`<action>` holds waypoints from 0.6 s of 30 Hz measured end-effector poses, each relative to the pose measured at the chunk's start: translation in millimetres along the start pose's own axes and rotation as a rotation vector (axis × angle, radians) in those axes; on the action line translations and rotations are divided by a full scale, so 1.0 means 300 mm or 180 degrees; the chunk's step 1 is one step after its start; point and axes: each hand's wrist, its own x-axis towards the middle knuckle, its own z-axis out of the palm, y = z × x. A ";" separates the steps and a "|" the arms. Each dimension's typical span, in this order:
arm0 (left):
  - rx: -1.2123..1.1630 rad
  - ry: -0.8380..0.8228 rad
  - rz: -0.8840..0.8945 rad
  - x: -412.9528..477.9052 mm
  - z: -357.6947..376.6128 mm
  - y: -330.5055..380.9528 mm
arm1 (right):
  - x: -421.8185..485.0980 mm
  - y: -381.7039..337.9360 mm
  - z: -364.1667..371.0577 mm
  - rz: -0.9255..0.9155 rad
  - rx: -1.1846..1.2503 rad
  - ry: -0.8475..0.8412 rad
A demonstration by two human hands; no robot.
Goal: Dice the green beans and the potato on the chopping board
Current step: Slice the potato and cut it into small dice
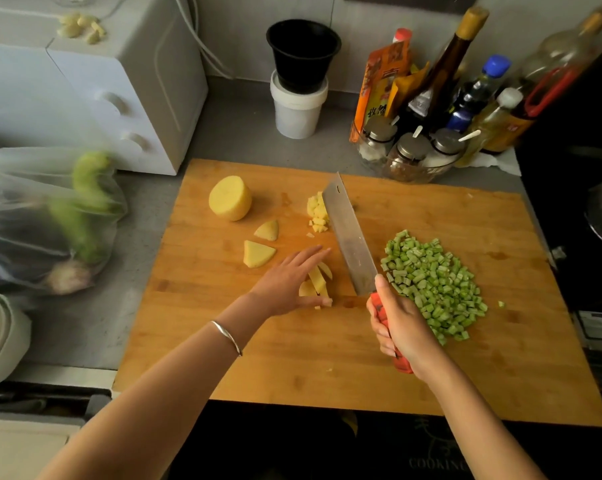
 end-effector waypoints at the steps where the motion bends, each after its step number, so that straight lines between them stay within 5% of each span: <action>1: 0.0024 -0.0093 0.0025 0.018 -0.006 0.004 | 0.000 0.000 -0.005 0.0004 0.0010 0.0026; 9: -0.0014 -0.0268 0.0024 0.082 -0.048 -0.017 | -0.004 0.007 -0.025 0.0023 0.0035 0.0092; 18: -0.0082 0.0252 -0.0589 0.154 -0.020 0.023 | -0.001 0.023 -0.023 0.0139 0.0065 0.0104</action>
